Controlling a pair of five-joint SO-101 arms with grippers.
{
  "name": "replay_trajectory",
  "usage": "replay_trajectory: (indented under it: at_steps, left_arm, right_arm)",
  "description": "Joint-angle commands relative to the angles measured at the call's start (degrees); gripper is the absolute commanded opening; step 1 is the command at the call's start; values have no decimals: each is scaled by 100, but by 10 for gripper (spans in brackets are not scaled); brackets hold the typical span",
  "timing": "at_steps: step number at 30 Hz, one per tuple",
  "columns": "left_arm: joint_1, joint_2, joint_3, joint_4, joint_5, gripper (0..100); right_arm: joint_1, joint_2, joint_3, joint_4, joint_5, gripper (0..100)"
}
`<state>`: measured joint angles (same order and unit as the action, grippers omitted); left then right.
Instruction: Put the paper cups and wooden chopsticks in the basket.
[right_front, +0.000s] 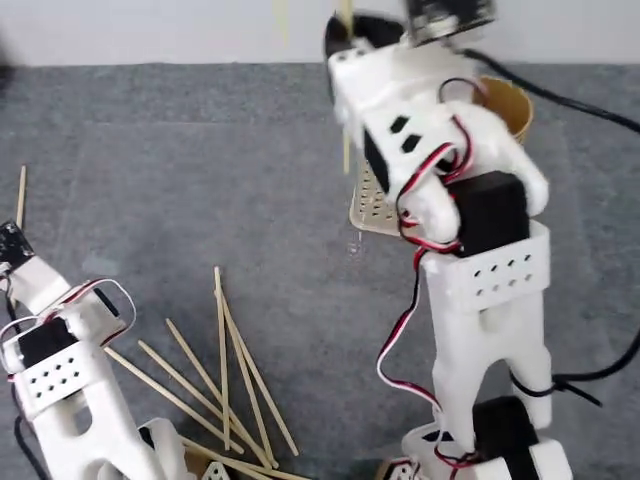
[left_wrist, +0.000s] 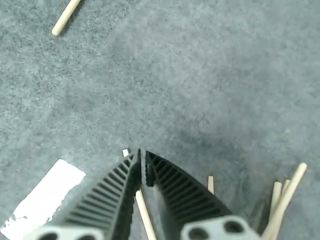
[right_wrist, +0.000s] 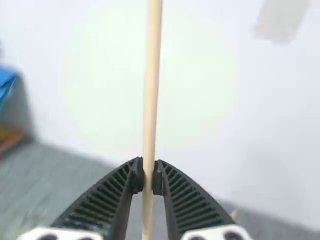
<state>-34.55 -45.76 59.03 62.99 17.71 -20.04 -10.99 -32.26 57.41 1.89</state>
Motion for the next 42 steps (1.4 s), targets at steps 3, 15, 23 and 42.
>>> replay_trajectory:
  at_steps: [3, 15, 23, 42]
  left_arm:
    - [9, -123, -31, -123, -35, 13]
    - [9, -123, -31, -123, -35, 13]
    - [9, -123, 84, -299, -35, 13]
    - [9, -123, 119, -334, -35, 13]
  right_arm:
    - [435, 31, -290, -708, 62, 9]
    - [954, 1262, -281, -576, 167, 9]
    - [963, 998, 519, -514, 387, 9]
    - [1253, -295, 5064, -3266, 492, 101]
